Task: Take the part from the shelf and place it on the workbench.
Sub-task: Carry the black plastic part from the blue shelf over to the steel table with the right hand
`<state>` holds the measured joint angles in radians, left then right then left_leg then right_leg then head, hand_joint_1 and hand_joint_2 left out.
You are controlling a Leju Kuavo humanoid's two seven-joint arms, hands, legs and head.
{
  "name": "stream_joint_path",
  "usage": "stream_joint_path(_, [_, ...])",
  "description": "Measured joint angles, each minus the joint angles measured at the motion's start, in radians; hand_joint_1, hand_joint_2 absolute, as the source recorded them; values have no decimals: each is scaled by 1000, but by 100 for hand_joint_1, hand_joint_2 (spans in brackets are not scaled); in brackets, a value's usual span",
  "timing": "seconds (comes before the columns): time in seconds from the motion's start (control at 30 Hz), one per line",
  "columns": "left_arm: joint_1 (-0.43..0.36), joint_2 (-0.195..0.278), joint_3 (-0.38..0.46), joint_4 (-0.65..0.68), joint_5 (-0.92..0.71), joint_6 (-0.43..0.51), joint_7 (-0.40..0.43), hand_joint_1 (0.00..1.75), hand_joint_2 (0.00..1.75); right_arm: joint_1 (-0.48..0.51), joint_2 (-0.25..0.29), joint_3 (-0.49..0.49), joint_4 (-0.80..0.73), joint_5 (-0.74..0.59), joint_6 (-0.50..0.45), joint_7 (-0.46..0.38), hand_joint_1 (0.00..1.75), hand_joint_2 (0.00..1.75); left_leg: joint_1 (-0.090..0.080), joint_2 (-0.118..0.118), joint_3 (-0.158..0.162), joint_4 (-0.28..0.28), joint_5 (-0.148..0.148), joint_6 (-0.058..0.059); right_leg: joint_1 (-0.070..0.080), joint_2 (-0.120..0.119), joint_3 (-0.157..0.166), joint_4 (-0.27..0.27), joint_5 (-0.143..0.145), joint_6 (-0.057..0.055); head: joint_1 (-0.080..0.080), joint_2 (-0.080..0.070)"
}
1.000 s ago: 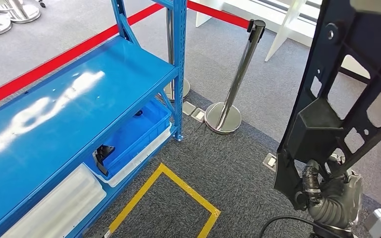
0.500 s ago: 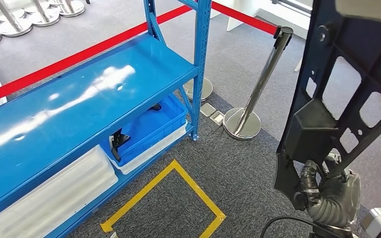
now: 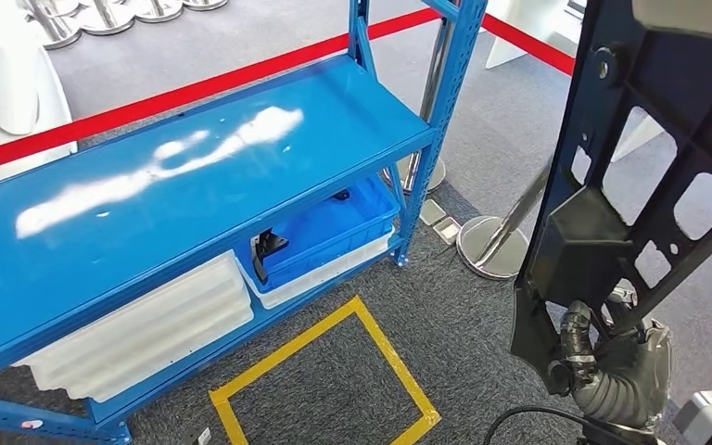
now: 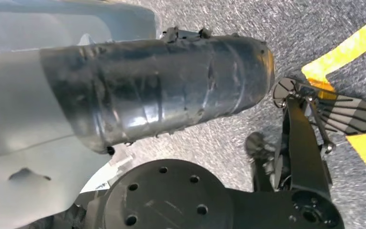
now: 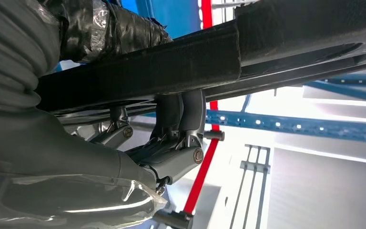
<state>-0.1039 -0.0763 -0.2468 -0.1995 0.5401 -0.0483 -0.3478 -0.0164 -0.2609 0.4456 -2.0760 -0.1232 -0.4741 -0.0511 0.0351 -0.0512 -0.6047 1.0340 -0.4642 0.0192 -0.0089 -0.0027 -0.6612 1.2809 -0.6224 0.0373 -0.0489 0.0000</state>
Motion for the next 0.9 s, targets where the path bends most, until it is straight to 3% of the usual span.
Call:
stream_joint_path(0.07, [0, 0, 0, 0, 0, 0, 0, 0, 0, -1, 0, 0, 0, 0, 0, 0, 175, 175, 3, -27, -2, 0, 5, -7, -4, 11, 54, -105, 63, -4, 0, 0])
stream_joint_path(0.13, [-2, 0, 0, 0, 0, -1, 0, 0, 0, -3, 0, 0, 0, 0, 1, 0, 175, 175, 8, -52, -6, -3, 12, -18, -5, 60, 122, -246, 115, -9, 0, 0])
stream_joint_path(0.2, [-3, 0, 0, 0, 0, -1, 0, 0, 0, -5, 1, 0, 0, 0, 2, 0, 175, 175, 17, -75, -14, -11, 24, -35, -1, 89, 146, -304, 125, -15, 0, 0])
stream_joint_path(0.27, [1, 0, 0, 0, 2, -1, 1, 0, 0, -8, 1, 1, 0, -1, 2, 0, 175, 175, 25, -89, -20, -23, 36, -52, 5, 68, 148, -320, 136, -27, -1, 0])
stream_joint_path(0.3, [4, 0, 0, 0, 3, -1, 2, 0, 0, -9, 2, 1, 0, -1, 3, 0, 175, 175, 24, -74, -25, -20, 32, -56, 6, 54, 151, -333, 145, -35, -2, 0])
stream_joint_path(0.37, [7, 2, 0, 1, 5, -1, 3, 0, 0, -11, 4, 1, 2, -3, 4, -2, 175, 175, 14, -14, -55, 45, -17, -51, 8, 23, 156, -358, 162, -52, -6, 0])
stream_joint_path(0.4, [6, 4, 0, 1, 6, -1, 4, 0, 0, -10, 4, 2, 4, -4, 5, -2, 175, 175, 8, 15, -81, 107, -57, -47, 12, 8, 155, -360, 165, -57, -8, 0])
stream_joint_path(0.43, [5, 8, 0, 1, 7, -1, 4, 0, 0, -9, 4, 2, 5, -5, 6, -3, 175, 175, 4, 30, -105, 172, -93, -45, 16, -8, 152, -359, 166, -61, -9, 0])
stream_joint_path(0.47, [5, 12, 0, 1, 7, -2, 5, 0, 0, -8, 4, 3, 7, -6, 6, -3, 175, 175, 1, 36, -119, 221, -115, -44, 21, -24, 147, -356, 166, -63, -10, 0])
stream_joint_path(0.5, [5, 16, 0, 1, 8, -2, 5, 0, 0, -8, 4, 4, 9, -7, 7, -3, 175, 175, -2, 39, -115, 237, -119, -42, 24, -38, 143, -352, 166, -64, -10, 0])
stream_joint_path(0.53, [5, 19, 0, 1, 9, -2, 6, 0, 0, -8, 5, 6, 10, -8, 7, -3, 175, 175, -5, 42, -91, 214, -105, -41, 26, -52, 140, -349, 166, -64, -10, 0])
stream_joint_path(0.57, [6, 21, 0, 1, 9, -2, 6, 0, 0, -8, 5, 7, 11, -8, 8, -3, 175, 175, -8, 50, -49, 157, -80, -39, 28, -64, 137, -344, 165, -64, -10, 0])
stream_joint_path(0.63, [3, 23, 0, 1, 9, -2, 6, 0, 0, -8, 4, 8, 12, -8, 8, -3, 175, 175, -18, 90, 35, 24, -45, -29, 32, -89, 129, -326, 159, -60, -9, 0])
stream_joint_path(0.67, [1, 24, 0, 1, 9, -2, 6, 0, 0, -8, 4, 8, 12, -8, 8, -3, 175, 175, -22, 104, 58, -16, -38, -23, 34, -99, 126, -317, 156, -56, -9, 0])
stream_joint_path(0.7, [0, 24, 0, 1, 9, -2, 6, 0, 0, -8, 4, 9, 12, -8, 8, -4, 175, 175, -26, 109, 64, -32, -38, -17, 36, -109, 123, -310, 154, -53, -8, 0])
stream_joint_path(0.77, [1, 24, 0, 1, 9, -2, 7, 0, 0, -9, 4, 11, 12, -7, 8, -5, 175, 175, -25, 88, 58, -33, -30, -7, 35, -121, 121, -306, 153, -46, -8, 0])
stream_joint_path(0.83, [3, 22, -1, 1, 9, -2, 7, 0, 0, -10, 4, 12, 12, -7, 8, -6, 175, 175, -18, 70, 54, -36, -21, 2, 29, -82, 110, -276, 127, -32, -7, 0])
stream_joint_path(0.9, [0, 18, -1, 1, 9, -1, 6, 0, 0, -9, 3, 12, 12, -7, 8, -7, 175, 175, -13, 49, 46, -37, -12, 8, 17, -24, 67, -169, 60, -15, -6, 0])
